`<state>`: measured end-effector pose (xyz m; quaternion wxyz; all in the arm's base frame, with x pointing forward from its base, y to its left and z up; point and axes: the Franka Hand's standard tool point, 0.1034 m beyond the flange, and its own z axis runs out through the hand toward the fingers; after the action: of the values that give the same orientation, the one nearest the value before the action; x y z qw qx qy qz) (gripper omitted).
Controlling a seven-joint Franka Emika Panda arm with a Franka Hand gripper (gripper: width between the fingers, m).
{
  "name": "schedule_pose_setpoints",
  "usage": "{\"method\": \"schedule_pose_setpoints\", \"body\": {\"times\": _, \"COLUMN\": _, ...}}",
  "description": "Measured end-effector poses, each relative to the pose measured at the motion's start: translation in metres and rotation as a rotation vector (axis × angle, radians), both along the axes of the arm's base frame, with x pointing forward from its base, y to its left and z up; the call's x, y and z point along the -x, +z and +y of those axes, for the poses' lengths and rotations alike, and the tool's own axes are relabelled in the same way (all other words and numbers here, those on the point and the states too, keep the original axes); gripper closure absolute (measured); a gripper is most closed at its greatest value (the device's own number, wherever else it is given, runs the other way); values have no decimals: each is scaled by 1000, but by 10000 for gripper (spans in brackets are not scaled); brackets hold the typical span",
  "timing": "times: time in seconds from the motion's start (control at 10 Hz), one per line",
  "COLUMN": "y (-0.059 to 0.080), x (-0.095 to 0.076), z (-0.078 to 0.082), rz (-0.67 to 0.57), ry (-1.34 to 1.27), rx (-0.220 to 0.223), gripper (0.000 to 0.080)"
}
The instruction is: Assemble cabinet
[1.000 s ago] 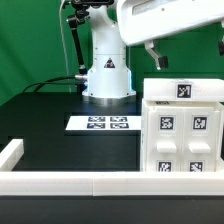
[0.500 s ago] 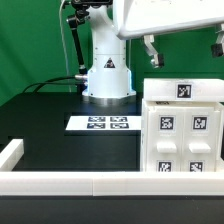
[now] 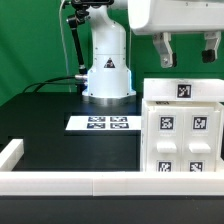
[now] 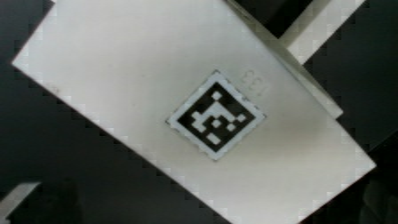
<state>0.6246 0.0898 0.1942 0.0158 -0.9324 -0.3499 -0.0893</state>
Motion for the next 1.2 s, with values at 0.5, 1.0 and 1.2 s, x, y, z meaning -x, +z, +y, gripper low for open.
{"method": "schedule_pose_setpoints", "body": {"times": 0.5, "y": -19, "x": 7, "z": -1, "rz": -3, "ry": 636, "rx": 152, "gripper": 2}}
{"method": "schedule_pose_setpoints", "body": {"times": 1.0, "y": -41, "x": 7, "z": -1, "rz": -4, "ry": 654, "rx": 151, "gripper": 2}}
{"method": "schedule_pose_setpoints", "body": {"times": 1.2, "y": -41, "x": 7, "z": -2, "rz": -3, "ry": 653, "rx": 152, "gripper": 232}}
